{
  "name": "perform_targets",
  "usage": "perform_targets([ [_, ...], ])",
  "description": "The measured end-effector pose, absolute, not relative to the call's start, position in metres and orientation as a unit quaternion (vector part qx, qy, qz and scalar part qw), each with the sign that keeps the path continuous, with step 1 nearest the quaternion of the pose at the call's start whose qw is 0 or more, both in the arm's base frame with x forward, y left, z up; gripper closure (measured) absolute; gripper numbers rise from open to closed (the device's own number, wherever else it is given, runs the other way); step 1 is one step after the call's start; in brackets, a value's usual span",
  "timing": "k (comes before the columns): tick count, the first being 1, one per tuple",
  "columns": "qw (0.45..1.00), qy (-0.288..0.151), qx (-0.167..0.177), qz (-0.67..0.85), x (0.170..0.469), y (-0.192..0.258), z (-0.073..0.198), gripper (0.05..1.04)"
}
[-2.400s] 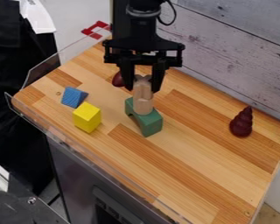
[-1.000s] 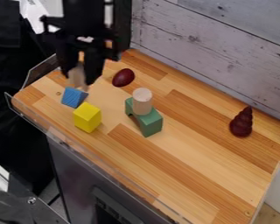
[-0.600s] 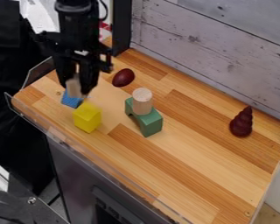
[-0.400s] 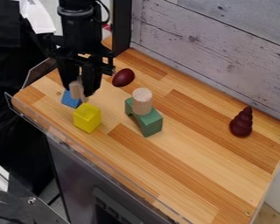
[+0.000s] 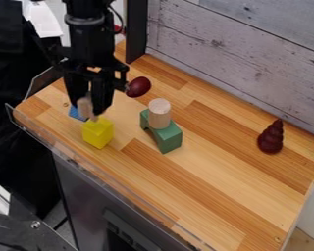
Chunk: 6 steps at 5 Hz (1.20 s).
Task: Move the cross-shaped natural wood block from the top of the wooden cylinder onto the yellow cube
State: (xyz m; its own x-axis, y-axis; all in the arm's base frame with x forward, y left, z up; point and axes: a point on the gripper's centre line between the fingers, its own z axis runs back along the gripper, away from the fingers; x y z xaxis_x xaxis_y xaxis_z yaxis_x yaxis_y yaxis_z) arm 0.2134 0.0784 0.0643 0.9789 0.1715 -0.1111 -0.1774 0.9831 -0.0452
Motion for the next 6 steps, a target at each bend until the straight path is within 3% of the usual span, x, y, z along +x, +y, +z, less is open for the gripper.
perform_targets([
  [4, 0.994, 0.063, -0.036, 0.083, 0.217, 0.077, 0.048, 0.645],
  [5, 0.994, 0.058, -0.035, 0.089, 0.219, 0.079, 0.046, 0.58],
  [6, 0.993, 0.064, -0.032, 0.095, 0.217, 0.08, 0.046, 0.264],
])
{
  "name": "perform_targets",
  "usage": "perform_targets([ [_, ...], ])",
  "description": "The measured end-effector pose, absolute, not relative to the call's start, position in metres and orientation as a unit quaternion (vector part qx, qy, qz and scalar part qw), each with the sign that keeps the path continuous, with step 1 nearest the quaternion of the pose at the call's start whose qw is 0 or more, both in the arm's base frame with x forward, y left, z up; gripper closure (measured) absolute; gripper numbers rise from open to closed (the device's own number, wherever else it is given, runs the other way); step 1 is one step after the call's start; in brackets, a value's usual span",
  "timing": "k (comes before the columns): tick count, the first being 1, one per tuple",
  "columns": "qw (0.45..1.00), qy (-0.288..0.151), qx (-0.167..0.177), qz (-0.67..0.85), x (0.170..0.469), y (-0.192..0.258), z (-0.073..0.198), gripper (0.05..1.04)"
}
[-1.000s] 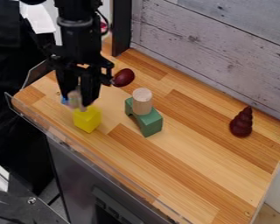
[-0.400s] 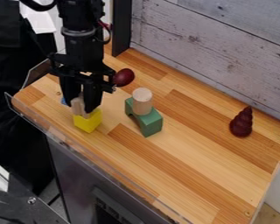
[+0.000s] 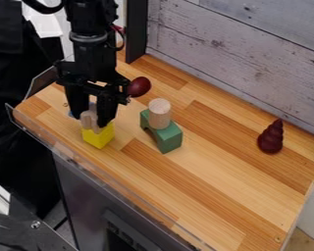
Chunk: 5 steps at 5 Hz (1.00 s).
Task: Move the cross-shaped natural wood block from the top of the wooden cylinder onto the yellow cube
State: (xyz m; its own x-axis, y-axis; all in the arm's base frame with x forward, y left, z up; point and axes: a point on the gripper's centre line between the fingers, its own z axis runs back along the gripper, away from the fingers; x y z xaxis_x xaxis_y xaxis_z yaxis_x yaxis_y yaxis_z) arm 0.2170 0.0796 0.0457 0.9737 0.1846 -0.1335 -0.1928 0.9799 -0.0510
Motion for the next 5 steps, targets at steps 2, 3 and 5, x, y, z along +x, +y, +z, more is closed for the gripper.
perform_targets([
  [2, 0.993, 0.03, -0.021, 0.116, 0.218, 0.08, 0.068, 0.083],
  [3, 0.994, -0.029, 0.004, 0.109, 0.229, 0.077, 0.118, 0.083],
  [5, 0.995, -0.025, 0.008, 0.093, 0.242, 0.051, 0.138, 0.083],
])
